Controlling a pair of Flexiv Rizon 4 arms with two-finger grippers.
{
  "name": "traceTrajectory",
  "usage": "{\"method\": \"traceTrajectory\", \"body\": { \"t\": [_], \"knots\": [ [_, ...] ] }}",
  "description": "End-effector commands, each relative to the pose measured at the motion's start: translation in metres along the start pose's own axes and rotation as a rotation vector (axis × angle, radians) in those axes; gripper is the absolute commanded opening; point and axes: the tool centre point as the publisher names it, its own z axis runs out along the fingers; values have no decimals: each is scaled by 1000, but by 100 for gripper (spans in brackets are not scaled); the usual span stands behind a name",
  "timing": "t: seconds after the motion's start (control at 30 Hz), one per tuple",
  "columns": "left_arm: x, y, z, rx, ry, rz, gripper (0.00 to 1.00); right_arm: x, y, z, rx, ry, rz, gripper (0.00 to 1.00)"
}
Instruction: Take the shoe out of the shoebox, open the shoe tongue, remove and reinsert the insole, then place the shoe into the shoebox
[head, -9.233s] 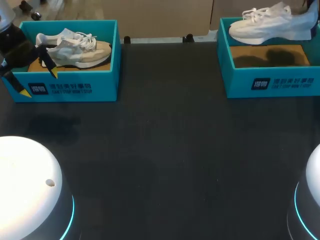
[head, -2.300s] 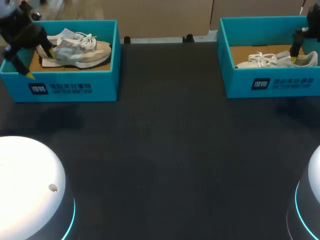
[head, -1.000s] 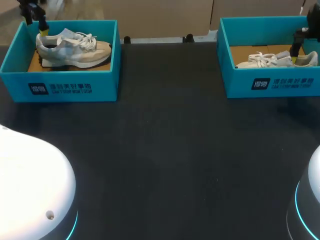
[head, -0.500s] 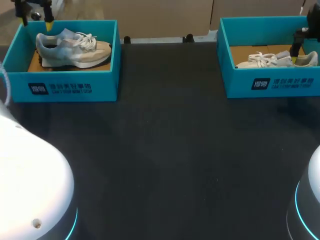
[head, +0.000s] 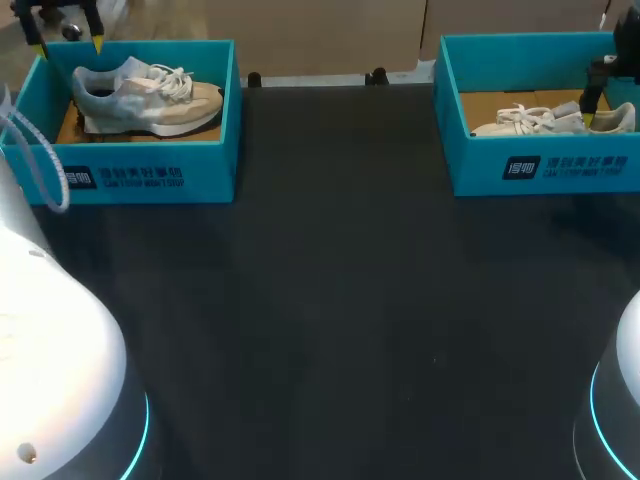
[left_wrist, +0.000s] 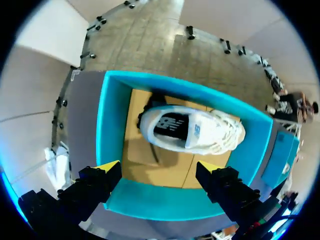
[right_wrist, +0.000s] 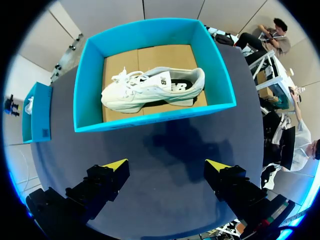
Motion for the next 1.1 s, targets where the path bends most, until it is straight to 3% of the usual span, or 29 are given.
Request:
{"method": "traceTrajectory", "body": {
  "t": [0.03,0.13,0.27,0.43,0.6,0.93,1.1],
  "knots": [
    [-2,2,3,71,41,-152,100,0,-1,0,-3,0,0,100],
    [-2,2,3,71,41,-152,100,0,-1,0,-3,0,0,100],
    [6,3,15,123,5,88,100,0,-1,0,-3,0,0,100],
    [7,-6,24,145,-39,205,100,0,-1,0,-3,0,0,100],
    [1,-14,32,133,-105,273,100,0,-1,0,-3,0,0,100],
    [0,-17,32,125,-125,258,100,0,-1,0,-3,0,0,100],
    [-4,-20,42,162,-110,227,100,0,-1,0,-3,0,0,100]
  ]
}}
